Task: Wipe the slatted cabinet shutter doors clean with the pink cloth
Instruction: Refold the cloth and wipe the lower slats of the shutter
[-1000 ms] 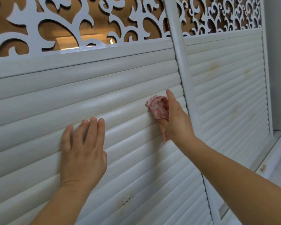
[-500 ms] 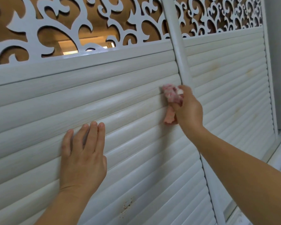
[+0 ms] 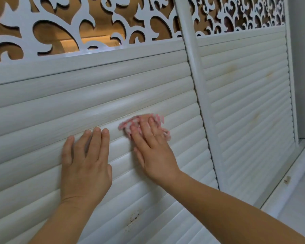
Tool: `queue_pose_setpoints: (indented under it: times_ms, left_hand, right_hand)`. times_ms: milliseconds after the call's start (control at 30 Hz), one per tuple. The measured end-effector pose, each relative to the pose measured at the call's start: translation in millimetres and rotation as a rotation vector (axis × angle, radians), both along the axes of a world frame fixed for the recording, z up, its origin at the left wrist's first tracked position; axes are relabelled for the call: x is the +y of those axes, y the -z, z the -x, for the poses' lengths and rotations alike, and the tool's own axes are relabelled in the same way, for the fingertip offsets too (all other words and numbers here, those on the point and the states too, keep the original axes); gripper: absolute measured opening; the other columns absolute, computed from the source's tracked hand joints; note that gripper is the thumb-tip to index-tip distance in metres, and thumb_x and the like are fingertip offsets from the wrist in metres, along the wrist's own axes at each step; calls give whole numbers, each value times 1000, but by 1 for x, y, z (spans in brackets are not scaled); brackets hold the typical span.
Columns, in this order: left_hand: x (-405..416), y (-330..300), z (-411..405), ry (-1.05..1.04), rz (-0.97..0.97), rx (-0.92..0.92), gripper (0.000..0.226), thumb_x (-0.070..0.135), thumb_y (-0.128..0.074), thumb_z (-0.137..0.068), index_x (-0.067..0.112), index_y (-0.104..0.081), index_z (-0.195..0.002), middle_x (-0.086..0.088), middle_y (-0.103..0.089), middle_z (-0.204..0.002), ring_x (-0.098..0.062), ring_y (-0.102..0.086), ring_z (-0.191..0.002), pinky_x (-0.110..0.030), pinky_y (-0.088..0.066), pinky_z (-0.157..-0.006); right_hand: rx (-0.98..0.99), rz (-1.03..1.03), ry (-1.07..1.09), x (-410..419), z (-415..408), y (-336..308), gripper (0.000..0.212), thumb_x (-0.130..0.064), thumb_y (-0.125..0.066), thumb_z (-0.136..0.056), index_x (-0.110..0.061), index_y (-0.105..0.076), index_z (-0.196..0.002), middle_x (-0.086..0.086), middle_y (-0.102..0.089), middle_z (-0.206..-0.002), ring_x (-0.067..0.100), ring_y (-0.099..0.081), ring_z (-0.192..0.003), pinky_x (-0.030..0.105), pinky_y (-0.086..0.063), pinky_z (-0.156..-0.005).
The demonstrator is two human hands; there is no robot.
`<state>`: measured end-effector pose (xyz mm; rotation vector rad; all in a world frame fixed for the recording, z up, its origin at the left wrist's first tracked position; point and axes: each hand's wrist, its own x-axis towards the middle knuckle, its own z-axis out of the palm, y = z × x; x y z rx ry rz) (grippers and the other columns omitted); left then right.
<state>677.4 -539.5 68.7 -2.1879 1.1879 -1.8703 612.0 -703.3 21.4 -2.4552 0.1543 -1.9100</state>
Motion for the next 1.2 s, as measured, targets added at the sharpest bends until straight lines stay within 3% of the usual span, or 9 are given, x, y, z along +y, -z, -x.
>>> queue_pose_setpoints:
  times_ms: [100, 267, 367, 533, 667, 733, 833, 1000, 1200]
  left_hand:
    - [1, -1, 0, -4, -15, 12, 63, 15, -35, -74, 0, -42, -135, -20, -49, -130, -38, -38, -120, -55, -23, -107]
    - [1, -1, 2, -5, -15, 26, 63, 16, -32, -76, -1, -42, -135, -20, -48, -131, -38, -37, -120, -55, -22, -107]
    - [-1, 0, 3, -9, -5, 30, 62, 16, -31, -76, -1, -43, -134, -20, -47, -131, -37, -37, -120, -54, -22, -107]
    - [0, 0, 3, -13, -10, 26, 62, 16, -32, -75, -1, -43, -134, -19, -47, -131, -38, -37, -120, -55, -23, -107]
    - [0, 0, 0, -3, -10, -8, 61, 15, -31, -77, -1, -43, -134, -20, -49, -130, -38, -39, -119, -55, -25, -106]
    - [-1, 0, -1, 3, -2, -16, 60, 15, -30, -78, -1, -43, -135, -21, -49, -130, -38, -39, -119, -55, -24, -106]
    - [-1, 0, -3, 6, -3, -35, 60, 14, -29, -79, 0, -42, -135, -20, -49, -130, -39, -39, -119, -54, -24, -107]
    - [0, 1, -5, 1, -13, -64, 60, 13, -32, -78, 0, -41, -136, -20, -48, -131, -38, -38, -119, -54, -24, -107]
    - [-2, 2, -5, -6, 7, -62, 61, 14, -28, -79, 0, -41, -136, -18, -43, -132, -37, -36, -121, -54, -23, -107]
  right_hand:
    - [109, 121, 97, -31, 14, -7, 55, -20, -44, -84, -12, -38, -138, 18, -43, -144, 37, -38, -134, 49, -33, -107]
    - [72, -496, 129, -75, 36, -35, 58, -7, -47, -92, -8, -28, -147, 6, -8, -159, 25, -19, -143, 39, -41, -101]
    - [-34, -608, 118, -66, 26, -40, 61, -2, -42, -91, -12, -24, -148, 4, -4, -159, 25, -17, -143, 44, -41, -100]
    - [84, -248, 50, -31, 10, -28, 59, -12, -25, -84, -6, -41, -141, 17, -31, -151, 43, -33, -135, 62, -46, -88]
    - [131, 8, 183, -61, 21, -26, 71, 3, -69, -63, -3, -52, -132, 20, -45, -141, 42, -44, -128, 53, -38, -99]
    - [165, -14, 218, -75, 25, -29, 74, 1, -76, -60, -1, -53, -131, 21, -46, -141, 42, -45, -127, 55, -38, -99]
    - [143, -122, 238, -89, 34, -34, 72, -1, -74, -67, 1, -47, -134, 22, -39, -145, 44, -43, -128, 58, -43, -96]
    - [106, -464, 319, -116, 46, -40, 57, -12, -40, -94, -17, -24, -149, -5, -8, -160, 28, -35, -134, 38, -39, -96]
    - [-12, -819, 164, -79, 33, -28, 63, -9, -55, -90, -16, -26, -146, -1, -8, -160, 27, -37, -133, 33, -42, -86]
